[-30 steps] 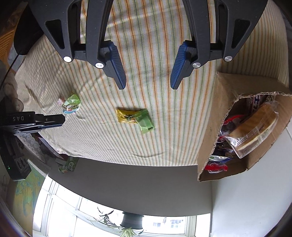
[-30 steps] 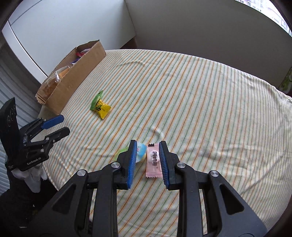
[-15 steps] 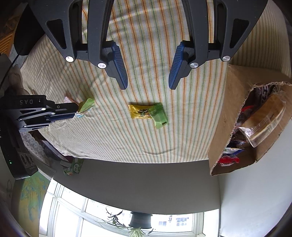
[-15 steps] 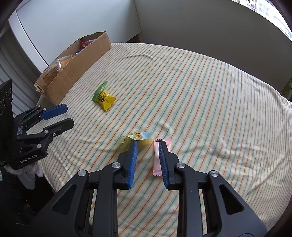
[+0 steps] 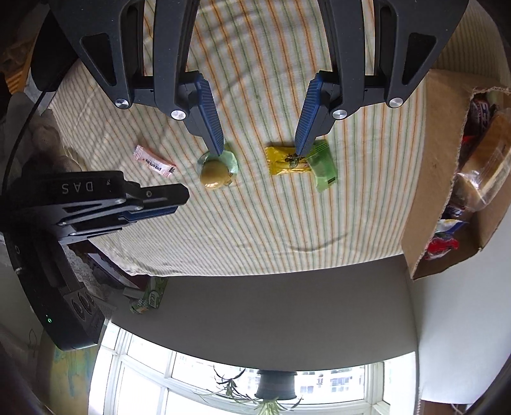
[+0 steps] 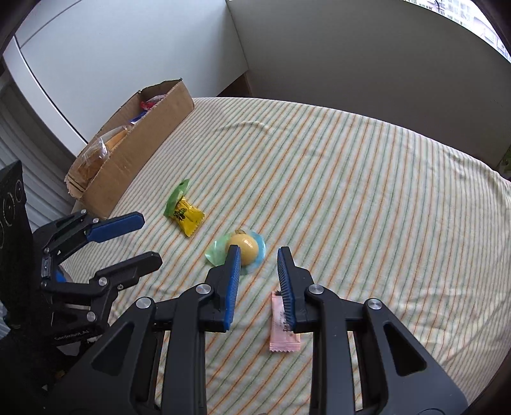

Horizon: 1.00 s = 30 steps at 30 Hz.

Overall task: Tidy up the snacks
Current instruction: 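Close the left tool on the yellow ball candy while the right tool hovers over the pink candy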

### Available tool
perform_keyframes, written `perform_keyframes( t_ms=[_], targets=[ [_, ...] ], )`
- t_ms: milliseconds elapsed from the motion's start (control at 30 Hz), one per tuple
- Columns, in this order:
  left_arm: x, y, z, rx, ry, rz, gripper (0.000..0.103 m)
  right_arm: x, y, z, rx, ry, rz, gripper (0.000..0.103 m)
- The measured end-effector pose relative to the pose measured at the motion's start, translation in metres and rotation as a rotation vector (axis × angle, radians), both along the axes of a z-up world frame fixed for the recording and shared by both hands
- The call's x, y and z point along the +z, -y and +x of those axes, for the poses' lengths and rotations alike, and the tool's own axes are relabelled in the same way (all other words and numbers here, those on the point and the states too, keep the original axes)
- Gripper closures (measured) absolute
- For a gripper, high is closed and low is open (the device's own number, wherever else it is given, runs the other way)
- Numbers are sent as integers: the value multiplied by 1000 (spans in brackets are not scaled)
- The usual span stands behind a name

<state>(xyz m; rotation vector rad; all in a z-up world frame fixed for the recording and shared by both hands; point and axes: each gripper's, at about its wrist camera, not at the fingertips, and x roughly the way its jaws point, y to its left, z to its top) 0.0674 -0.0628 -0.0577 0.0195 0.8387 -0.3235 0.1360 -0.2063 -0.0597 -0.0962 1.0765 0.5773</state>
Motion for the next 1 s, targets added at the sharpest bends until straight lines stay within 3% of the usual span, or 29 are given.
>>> perform_keyframes(
  t_ms=[100,300,367,433,467,833,1000],
  targets=[
    [-3,15,9,-59,-11,11,58,-10,15,-10,-15,-22,-19,78],
    [-19,28,24,-63,-53,30,58,-19,26,-27,3,-23,-51,78],
    [-22,32,28,-69,-65,28,58,-21,25,-28,11,-17,-63,73],
    [-24,36,30,-77,-71,26,58,-21,21,-29,24,-3,-81,58],
    [-24,38,32,-81,-72,25,58,-22,19,-29,27,7,-91,57],
    [-32,49,46,-93,-97,75,58,-26,3,-29,69,41,-177,58],
    [-32,45,46,-89,-97,70,68,-25,7,-28,64,39,-190,72]
  ],
)
